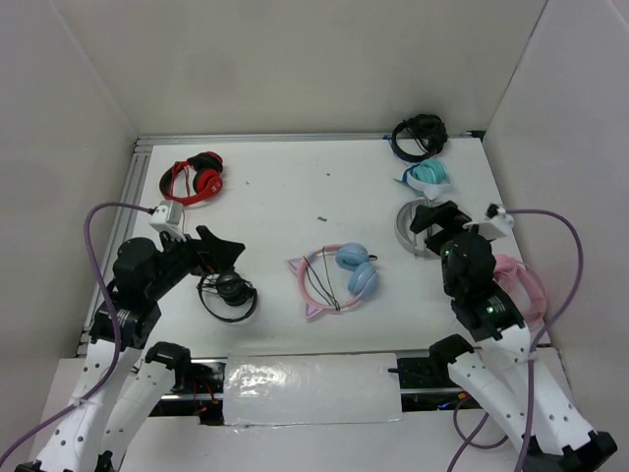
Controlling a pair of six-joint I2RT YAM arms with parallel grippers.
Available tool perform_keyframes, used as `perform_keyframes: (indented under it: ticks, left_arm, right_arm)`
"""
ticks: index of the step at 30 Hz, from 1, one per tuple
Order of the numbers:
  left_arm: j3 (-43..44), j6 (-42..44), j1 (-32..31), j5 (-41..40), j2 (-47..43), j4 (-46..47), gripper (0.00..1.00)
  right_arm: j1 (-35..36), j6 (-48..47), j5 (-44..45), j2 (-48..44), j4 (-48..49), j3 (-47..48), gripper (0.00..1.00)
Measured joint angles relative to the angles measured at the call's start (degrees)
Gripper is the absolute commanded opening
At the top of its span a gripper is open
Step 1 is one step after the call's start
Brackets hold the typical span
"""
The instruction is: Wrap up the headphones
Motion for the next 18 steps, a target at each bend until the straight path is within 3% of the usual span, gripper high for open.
perform_keyframes:
  ticks: [3,7,18]
  left_arm:
    - [-0.1,0.0,-0.1,-0.4,-1.1,0.1,0.99]
    - [-0.8,0.5,-0.2,1.2,-1.1,0.6,0.99]
    - [-3.5,2.3,-0.2,5.2,-1.1,3.9,0.99]
  right_arm:
    - [0.0,5.2,5.4,-4.5,-2.1,1.3,1.00]
    - [0.0,9.7,10.5,-3.3,-9.0,3.9,1.00]
    - [0.0,9.4,10.9,-4.5,-12.2,3.7,1.00]
